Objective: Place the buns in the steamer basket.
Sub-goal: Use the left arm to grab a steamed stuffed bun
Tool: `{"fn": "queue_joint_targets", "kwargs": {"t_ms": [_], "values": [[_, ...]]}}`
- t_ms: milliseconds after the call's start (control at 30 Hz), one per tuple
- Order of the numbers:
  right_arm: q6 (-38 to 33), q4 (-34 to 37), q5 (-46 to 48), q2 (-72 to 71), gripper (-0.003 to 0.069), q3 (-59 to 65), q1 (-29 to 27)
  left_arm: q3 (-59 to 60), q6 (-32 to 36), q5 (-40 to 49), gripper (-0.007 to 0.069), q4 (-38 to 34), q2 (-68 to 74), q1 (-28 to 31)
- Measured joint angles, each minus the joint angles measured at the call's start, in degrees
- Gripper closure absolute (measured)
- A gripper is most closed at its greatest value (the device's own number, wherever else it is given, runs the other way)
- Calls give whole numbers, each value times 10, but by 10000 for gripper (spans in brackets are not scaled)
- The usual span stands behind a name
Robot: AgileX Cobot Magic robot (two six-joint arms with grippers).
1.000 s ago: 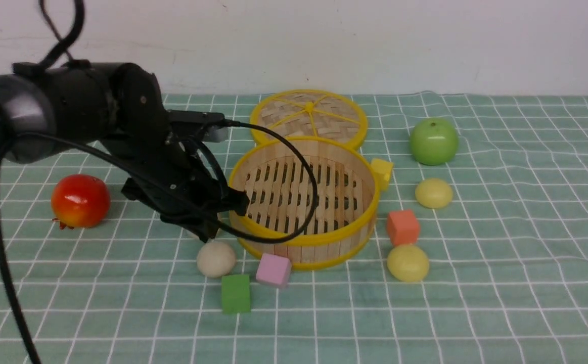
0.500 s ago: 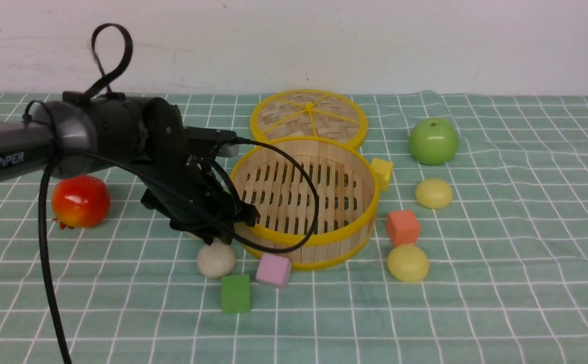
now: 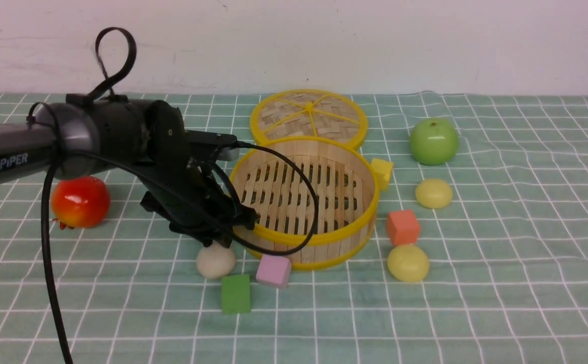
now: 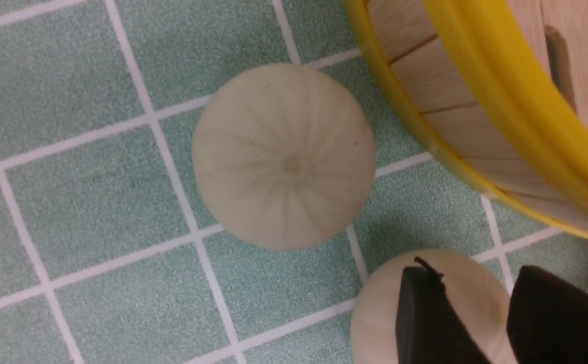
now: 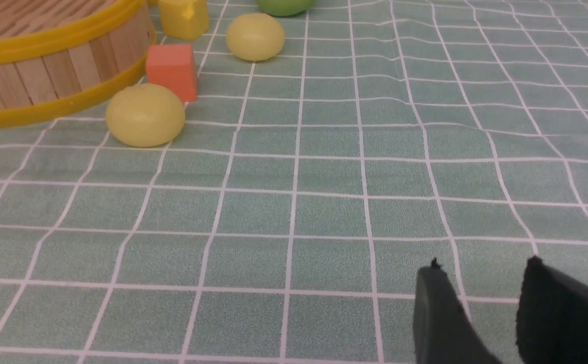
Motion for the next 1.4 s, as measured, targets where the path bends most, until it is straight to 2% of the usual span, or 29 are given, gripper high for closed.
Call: {"fn": "queue_joint_targets", "kwargs": {"t_ms": [433, 1133, 1233, 1333, 1400], "values": [[0, 0, 0, 0, 419, 0, 0, 0, 1, 53, 386, 1, -48, 0], [0, 0, 0, 0, 419, 0, 0, 0, 1, 29, 395, -5, 12, 0], [0, 0, 0, 0, 419, 0, 0, -1, 1, 27, 470, 3, 12, 0], [0, 0, 0, 0, 419, 0, 0, -1, 2, 27, 605, 19, 12, 0], [0, 0, 0, 0, 419, 0, 0, -1, 2, 27, 634, 27, 12, 0]]}}
